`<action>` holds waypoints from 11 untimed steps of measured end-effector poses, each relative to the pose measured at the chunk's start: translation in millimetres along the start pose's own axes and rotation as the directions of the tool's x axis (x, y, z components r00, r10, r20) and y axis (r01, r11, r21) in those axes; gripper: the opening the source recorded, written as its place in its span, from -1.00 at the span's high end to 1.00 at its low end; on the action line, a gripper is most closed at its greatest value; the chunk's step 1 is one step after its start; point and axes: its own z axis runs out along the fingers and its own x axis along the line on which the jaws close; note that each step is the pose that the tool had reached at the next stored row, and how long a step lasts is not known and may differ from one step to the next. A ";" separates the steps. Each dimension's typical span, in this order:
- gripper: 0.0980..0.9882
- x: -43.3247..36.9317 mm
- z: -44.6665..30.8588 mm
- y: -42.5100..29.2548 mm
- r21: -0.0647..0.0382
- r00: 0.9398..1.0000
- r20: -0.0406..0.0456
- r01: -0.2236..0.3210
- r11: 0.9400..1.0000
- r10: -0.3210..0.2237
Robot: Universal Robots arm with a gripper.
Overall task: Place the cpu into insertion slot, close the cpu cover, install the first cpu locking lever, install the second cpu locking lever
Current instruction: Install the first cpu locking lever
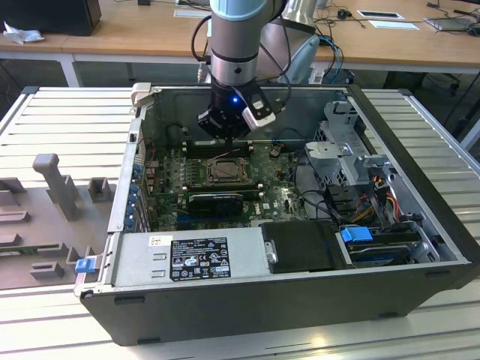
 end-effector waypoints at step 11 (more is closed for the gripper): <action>0.98 -9.6 14.5 -0.1 0.000 1.000 -0.001 0.008 1.000 -0.008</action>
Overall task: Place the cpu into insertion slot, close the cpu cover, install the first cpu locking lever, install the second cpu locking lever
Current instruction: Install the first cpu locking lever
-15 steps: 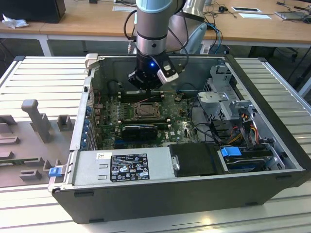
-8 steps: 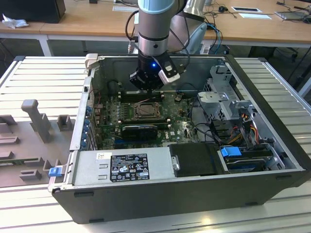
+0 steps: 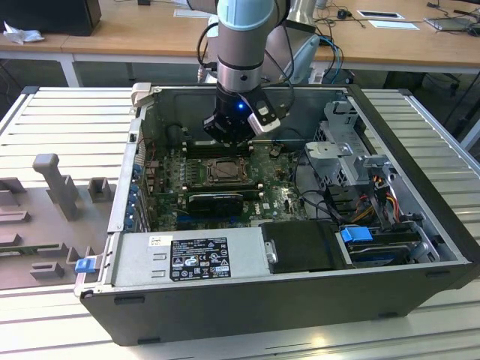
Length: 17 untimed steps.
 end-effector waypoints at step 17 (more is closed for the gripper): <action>0.98 -0.5 0.5 0.2 0.015 1.000 -0.001 0.000 1.000 0.000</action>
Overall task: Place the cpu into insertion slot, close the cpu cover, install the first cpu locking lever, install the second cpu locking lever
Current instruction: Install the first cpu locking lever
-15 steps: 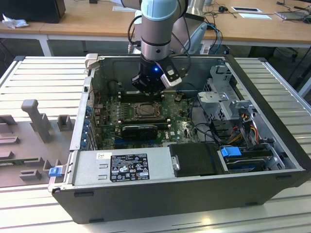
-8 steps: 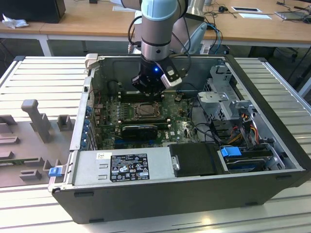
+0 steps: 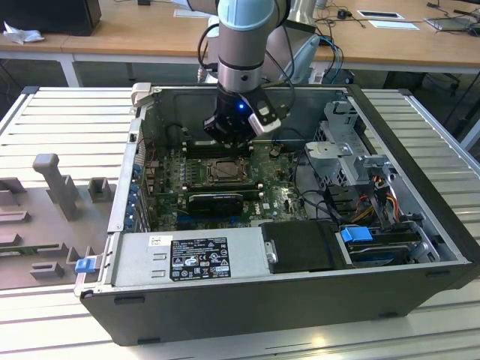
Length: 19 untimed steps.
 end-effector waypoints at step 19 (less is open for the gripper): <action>0.98 -0.1 -15.5 0.3 -0.007 1.000 0.001 0.001 1.000 -0.001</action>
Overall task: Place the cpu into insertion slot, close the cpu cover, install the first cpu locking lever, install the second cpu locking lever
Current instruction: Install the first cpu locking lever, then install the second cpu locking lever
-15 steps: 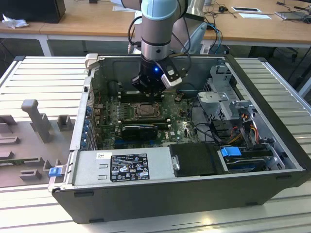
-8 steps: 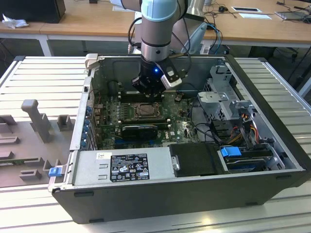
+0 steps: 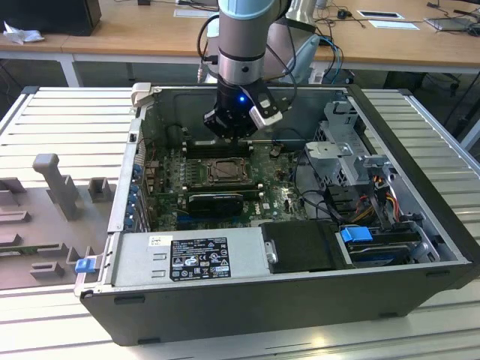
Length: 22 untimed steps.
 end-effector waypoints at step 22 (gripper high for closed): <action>0.98 0.8 -1.0 -11.5 0.000 1.000 0.000 0.000 1.000 0.000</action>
